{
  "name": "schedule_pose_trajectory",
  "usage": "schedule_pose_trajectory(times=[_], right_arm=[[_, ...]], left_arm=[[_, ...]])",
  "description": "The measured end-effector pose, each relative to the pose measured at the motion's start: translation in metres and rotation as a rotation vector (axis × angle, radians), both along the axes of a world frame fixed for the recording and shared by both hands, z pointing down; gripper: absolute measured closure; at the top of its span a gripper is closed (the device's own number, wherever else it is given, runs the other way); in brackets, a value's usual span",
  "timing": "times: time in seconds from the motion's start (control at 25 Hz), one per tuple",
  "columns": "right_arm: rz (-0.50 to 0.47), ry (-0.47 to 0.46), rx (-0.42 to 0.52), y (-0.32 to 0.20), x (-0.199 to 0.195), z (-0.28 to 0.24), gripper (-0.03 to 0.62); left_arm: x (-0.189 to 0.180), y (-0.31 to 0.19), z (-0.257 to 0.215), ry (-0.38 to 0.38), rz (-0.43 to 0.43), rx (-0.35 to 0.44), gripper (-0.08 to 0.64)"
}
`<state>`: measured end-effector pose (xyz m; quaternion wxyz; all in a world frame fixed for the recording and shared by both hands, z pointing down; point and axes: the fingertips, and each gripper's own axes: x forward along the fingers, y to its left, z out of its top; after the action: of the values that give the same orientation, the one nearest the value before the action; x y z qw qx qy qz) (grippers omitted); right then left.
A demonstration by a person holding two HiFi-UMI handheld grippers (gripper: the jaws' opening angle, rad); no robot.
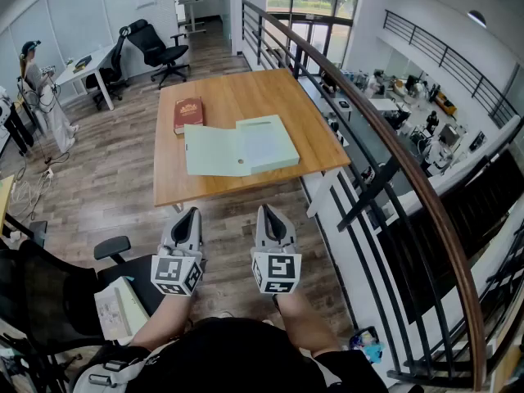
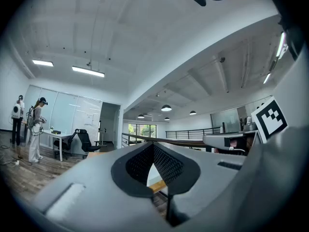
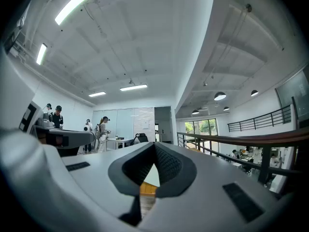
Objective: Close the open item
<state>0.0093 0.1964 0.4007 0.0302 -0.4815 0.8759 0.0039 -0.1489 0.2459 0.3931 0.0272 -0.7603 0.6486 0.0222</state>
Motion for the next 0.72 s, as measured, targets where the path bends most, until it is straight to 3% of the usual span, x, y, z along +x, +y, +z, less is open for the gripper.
schedule_pose_trajectory(times=[0.72], right_arm=[[0.010,0.021,-0.053,0.007,-0.030,0.022,0.594]], left_arm=[[-0.020,0.000,0.017,0.019,0.062,-0.021,0.560]])
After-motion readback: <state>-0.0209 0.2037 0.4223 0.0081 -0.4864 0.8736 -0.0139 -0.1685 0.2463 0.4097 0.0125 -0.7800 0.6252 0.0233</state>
